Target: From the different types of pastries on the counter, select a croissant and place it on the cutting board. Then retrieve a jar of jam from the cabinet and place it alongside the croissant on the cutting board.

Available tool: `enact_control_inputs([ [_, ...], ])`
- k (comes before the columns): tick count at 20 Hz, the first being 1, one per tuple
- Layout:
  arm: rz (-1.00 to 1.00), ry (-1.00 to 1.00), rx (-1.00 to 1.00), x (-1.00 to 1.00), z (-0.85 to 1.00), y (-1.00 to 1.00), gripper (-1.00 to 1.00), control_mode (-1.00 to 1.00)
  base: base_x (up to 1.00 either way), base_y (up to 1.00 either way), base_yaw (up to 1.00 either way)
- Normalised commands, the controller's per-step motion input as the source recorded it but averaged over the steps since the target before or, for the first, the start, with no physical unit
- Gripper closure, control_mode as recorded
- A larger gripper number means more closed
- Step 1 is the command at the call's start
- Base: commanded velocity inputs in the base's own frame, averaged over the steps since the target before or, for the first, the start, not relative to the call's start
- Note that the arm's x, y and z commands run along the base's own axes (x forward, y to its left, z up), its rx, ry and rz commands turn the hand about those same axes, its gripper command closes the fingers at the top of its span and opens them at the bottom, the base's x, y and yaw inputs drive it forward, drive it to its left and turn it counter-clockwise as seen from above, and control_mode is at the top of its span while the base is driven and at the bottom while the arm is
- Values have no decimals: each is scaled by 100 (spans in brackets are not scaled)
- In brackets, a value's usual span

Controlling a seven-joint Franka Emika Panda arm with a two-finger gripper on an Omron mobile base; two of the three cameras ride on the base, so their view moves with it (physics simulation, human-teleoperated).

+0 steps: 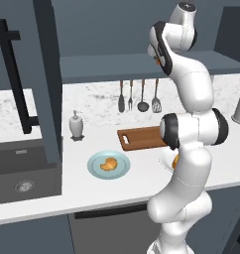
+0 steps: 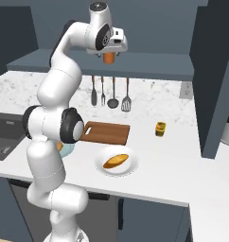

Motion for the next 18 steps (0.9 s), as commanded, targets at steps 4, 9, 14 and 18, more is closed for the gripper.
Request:
enact_control_inputs([
  [4, 0, 8, 0, 11, -5, 0, 100, -100, 0, 0, 0],
  [9, 0, 15, 1, 0, -5, 0, 100, -100, 0, 0, 0],
  [14, 0, 15, 1, 0, -4, 0, 100, -100, 0, 0, 0],
  [18, 0, 1, 0, -25, 21, 0, 100, -100, 0, 0, 0],
])
